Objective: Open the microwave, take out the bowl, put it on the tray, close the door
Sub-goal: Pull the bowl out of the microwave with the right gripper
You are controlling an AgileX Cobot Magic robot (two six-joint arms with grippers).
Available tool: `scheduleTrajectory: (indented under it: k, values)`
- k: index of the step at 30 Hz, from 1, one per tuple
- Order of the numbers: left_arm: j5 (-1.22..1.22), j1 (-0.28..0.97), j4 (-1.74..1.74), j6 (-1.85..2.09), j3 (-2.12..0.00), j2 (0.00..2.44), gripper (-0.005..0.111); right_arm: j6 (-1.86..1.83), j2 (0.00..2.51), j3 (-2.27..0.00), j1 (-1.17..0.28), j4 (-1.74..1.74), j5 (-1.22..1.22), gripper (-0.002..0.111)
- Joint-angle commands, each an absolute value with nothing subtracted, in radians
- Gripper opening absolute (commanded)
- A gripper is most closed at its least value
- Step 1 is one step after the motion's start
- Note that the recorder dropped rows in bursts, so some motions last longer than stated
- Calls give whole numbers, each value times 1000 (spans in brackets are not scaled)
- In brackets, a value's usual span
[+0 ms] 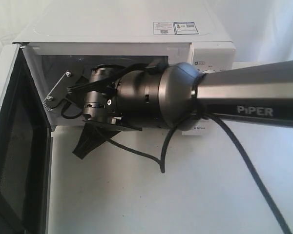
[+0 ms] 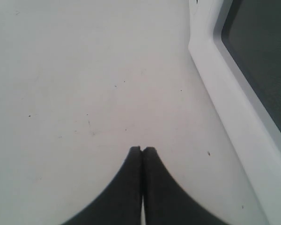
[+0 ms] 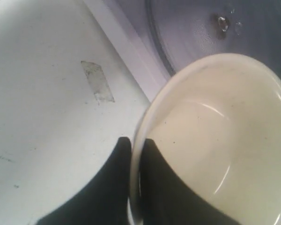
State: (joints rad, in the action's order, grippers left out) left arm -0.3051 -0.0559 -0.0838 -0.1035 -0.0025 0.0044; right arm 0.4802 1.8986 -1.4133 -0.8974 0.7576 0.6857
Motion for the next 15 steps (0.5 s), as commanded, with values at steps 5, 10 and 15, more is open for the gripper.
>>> scheduleTrajectory:
  k: [5, 10, 15]
  values:
    - [-306, -57, -90, -109, 0, 0, 0, 437, 1768, -1292, -929, 630, 767, 0]
    - [-306, -57, -90, -109, 0, 0, 0, 430, 1694, -1153, -929, 585, 781, 0]
    - [-306, -57, -90, -109, 0, 0, 0, 499, 1645, -1011, -929, 574, 856, 0]
